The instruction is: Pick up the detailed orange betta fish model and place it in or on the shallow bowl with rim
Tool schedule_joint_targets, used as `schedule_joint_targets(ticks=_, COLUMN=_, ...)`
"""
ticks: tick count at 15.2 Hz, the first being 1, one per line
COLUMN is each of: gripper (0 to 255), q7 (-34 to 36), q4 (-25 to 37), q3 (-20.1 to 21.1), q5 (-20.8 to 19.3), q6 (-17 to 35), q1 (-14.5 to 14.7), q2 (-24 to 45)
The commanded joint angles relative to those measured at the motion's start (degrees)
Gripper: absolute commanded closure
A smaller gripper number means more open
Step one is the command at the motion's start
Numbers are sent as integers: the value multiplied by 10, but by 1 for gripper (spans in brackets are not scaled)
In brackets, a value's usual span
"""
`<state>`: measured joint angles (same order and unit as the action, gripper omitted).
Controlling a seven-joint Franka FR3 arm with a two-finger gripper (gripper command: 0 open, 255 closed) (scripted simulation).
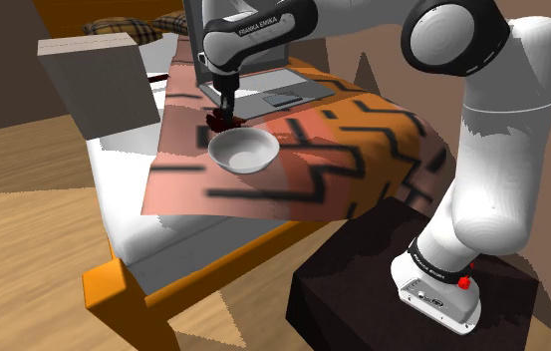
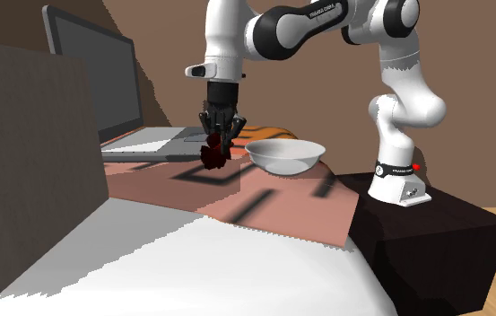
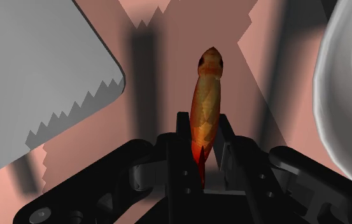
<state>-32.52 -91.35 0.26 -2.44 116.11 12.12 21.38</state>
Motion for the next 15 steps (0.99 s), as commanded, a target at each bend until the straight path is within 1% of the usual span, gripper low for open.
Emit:
schedule_joint_targets(ticks=1, gripper=255, q7=0, q4=0, q3=0, q5=0, q6=0, q1=0, q2=0)
schedule_joint_targets(ticks=5, gripper=255, q7=0, q4=0, q3=0, q5=0, q6=0, q1=0, q2=0)
schedule_joint_targets(ticks=15, gripper=255, q7=-3, q4=58, q3=0, q5=1, q6=-71, q1=0, q2=-13)
